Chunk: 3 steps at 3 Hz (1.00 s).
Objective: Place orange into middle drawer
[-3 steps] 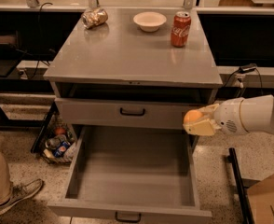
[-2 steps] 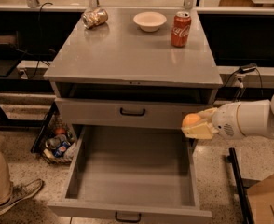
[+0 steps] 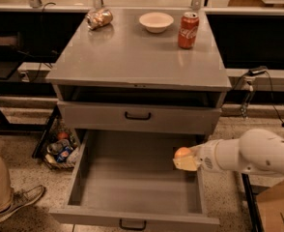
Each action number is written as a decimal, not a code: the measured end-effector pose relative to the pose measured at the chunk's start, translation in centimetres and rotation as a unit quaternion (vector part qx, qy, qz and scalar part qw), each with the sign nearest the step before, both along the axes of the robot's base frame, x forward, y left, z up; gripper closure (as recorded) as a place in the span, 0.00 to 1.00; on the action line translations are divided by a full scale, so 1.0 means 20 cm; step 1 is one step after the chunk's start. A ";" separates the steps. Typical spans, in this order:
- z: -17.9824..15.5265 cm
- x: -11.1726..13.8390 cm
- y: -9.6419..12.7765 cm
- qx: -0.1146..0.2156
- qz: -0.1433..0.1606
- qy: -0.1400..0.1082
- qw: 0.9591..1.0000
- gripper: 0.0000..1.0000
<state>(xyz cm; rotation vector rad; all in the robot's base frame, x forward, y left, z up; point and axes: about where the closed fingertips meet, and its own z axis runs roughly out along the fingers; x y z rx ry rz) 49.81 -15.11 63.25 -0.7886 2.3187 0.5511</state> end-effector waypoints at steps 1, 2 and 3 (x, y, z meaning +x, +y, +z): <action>-0.39 -0.01 0.09 -0.008 -0.032 0.043 0.999 1.00; -0.71 0.09 0.22 -0.011 -0.060 0.060 0.996 1.00; -0.92 0.28 0.35 -0.016 -0.081 0.043 0.996 0.82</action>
Offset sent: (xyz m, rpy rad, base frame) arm 0.0766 0.0671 -0.2109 -0.0283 0.0460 -0.2672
